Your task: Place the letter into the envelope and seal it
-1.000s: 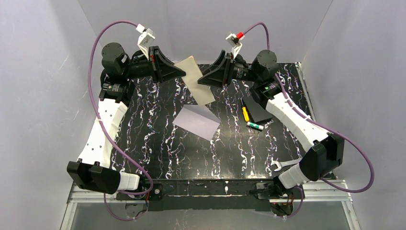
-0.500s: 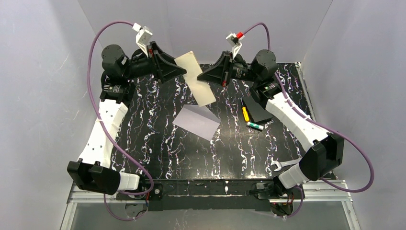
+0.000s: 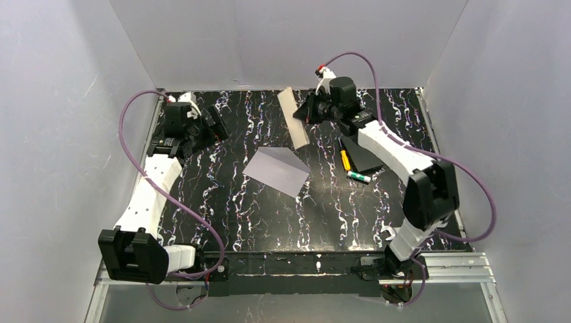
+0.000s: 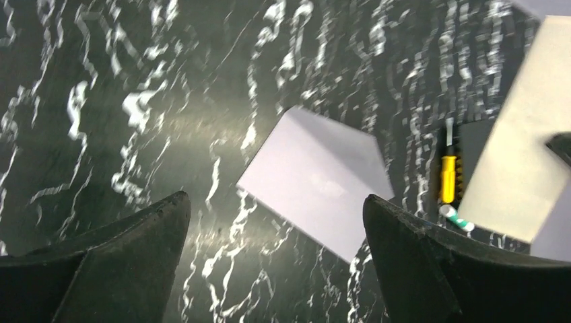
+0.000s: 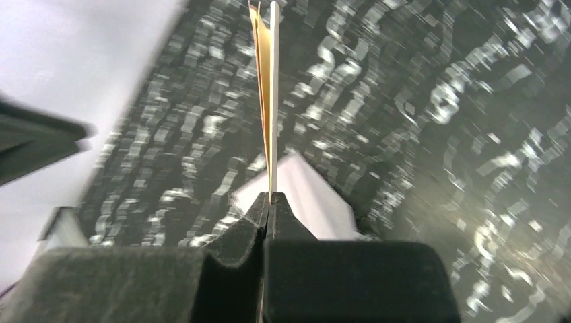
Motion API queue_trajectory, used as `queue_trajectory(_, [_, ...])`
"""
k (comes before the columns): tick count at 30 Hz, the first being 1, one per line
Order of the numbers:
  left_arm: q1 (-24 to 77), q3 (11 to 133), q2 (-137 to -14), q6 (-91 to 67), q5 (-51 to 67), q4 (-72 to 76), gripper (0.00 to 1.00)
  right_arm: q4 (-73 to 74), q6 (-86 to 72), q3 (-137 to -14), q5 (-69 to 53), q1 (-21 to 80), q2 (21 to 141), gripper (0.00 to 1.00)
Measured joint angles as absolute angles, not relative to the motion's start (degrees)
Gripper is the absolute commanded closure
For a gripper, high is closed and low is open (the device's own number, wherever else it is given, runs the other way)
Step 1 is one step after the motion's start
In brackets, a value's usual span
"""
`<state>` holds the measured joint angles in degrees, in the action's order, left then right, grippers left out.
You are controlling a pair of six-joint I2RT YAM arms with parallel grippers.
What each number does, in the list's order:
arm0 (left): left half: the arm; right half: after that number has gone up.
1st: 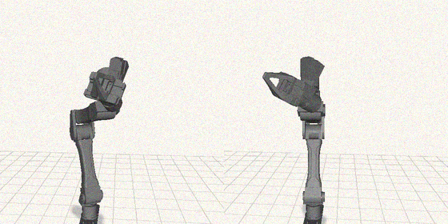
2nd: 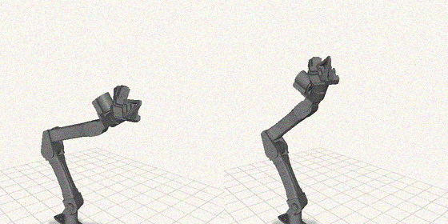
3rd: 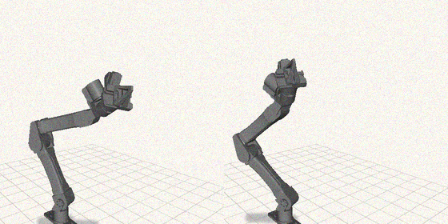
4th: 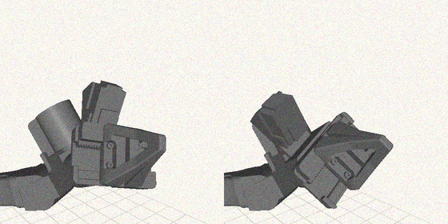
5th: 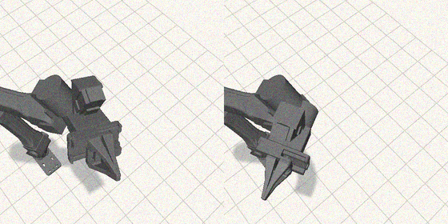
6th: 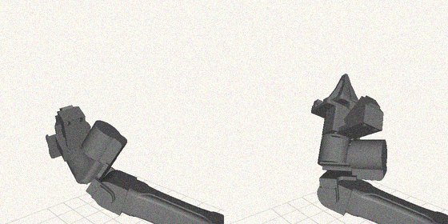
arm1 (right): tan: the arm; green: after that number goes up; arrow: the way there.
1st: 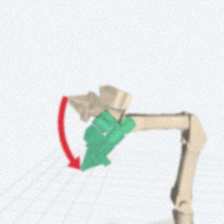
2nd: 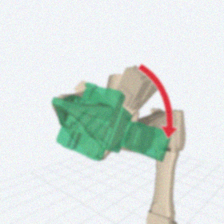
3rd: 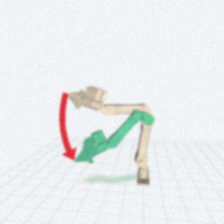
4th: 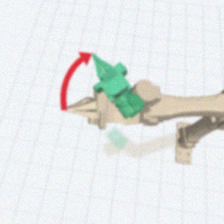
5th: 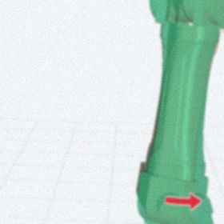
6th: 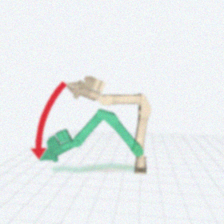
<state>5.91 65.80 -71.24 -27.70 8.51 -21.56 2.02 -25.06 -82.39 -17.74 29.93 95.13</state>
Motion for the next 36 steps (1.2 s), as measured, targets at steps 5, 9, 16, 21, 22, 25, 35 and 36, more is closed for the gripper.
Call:
queue_trajectory(5, [5.6, 66.5, -74.6, -29.4, 8.0, -29.9, 0.14, 9.1, -20.2, -83.4, -9.4, 27.7, 103.5, 0.99])
queue_trajectory(9, [5.9, 65.3, -80.3, -33.6, 12.2, -32.9, 0.2, 14.1, -14.1, -83.5, -4.1, 26.0, 107.7, 0.99])
queue_trajectory(16, [10.9, 61.2, -89.4, -40.3, 16.3, -35.1, 0.28, 16.5, -7.8, -83.5, -4.3, 26.3, 108.6, 0.99])
queue_trajectory(21, [12.5, 61.2, -93.9, -44.0, 16.6, -34.7, 0.31, 16.0, -7.5, -81.6, -9.0, 26.8, 108.8, 0.99])
queue_trajectory(22, [12.5, 61.2, -94.8, -44.4, 16.3, -34.7, 0.31, 16.1, -7.6, -80.7, -10.0, 27.0, 108.8, 0.99])
queue_trajectory(25, [12.5, 61.9, -97.8, -45.0, 15.8, -34.9, 0.31, 17.1, -7.7, -78.8, -12.1, 27.8, 108.8, 0.99])
queue_trajectory(35, [12.5, 70.0, -106.6, -43.9, 15.7, -34.1, 0.33, 18.3, -10.0, -72.3, -15.9, 31.9, 106.1, 0.99])
queue_trajectory(36, [12.5, 70.5, -107.1, -43.9, 15.9, -33.8, 0.33, 18.3, -10.8, -71.3, -16.5, 32.1, 105.2, 0.99])
